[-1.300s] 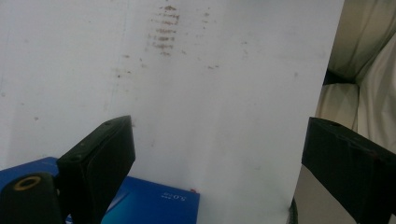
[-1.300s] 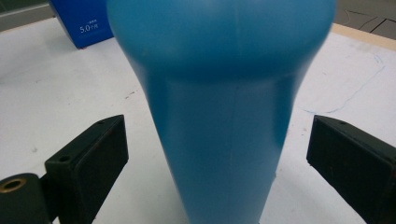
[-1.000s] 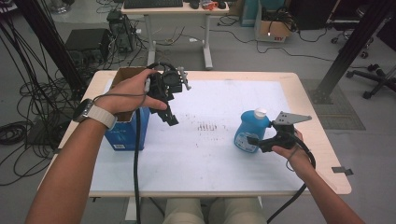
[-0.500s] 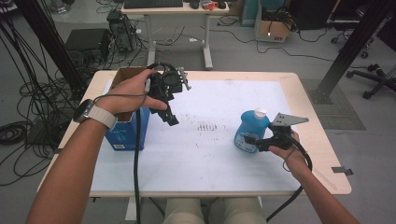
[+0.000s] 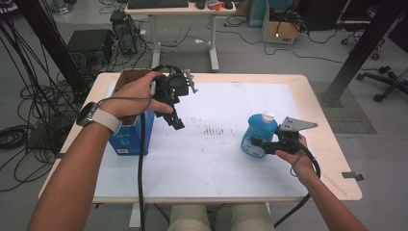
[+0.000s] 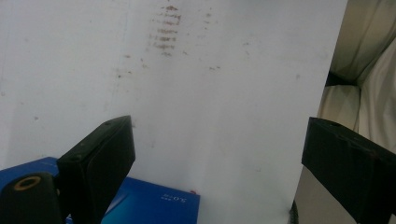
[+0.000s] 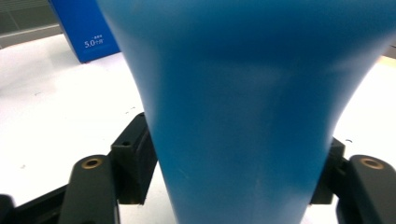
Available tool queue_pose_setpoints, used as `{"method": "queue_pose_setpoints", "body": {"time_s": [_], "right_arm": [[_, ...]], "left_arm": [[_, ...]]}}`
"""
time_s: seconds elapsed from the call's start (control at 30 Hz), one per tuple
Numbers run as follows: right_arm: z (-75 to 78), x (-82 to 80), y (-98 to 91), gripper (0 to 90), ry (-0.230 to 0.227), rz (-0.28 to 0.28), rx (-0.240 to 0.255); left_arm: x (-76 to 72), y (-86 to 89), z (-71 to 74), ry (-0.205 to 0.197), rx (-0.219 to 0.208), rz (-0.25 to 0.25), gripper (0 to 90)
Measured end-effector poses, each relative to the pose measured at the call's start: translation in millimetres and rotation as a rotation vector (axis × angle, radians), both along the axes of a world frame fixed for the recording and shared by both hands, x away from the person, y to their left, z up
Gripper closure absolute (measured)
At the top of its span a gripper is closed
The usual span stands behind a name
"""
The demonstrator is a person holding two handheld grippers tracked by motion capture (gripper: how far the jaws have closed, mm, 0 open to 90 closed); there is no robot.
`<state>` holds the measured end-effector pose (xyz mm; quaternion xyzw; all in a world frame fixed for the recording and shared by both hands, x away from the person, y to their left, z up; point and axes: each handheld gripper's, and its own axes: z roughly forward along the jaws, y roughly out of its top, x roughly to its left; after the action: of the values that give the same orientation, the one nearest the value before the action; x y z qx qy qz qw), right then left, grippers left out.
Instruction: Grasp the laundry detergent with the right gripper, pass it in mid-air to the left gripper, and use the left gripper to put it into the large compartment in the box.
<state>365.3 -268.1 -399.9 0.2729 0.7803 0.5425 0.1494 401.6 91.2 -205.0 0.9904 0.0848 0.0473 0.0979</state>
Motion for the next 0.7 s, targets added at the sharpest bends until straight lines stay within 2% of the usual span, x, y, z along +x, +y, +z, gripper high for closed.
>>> {"method": "queue_pose_setpoints", "body": {"time_s": [0.43, 0.7], "right_arm": [[-2.4, -0.1, -1.6, 41.4, -0.014, -0.007, 0.012], [-1.8, -0.8, -1.3, 43.6, -0.036, 0.0, -0.011]], "left_arm": [[0.5, -1.3, -0.8, 0.0, 0.0, 0.003, 9.9], [-0.1, -2.4, -0.8, 0.0, -0.001, 0.002, 9.9]]}}
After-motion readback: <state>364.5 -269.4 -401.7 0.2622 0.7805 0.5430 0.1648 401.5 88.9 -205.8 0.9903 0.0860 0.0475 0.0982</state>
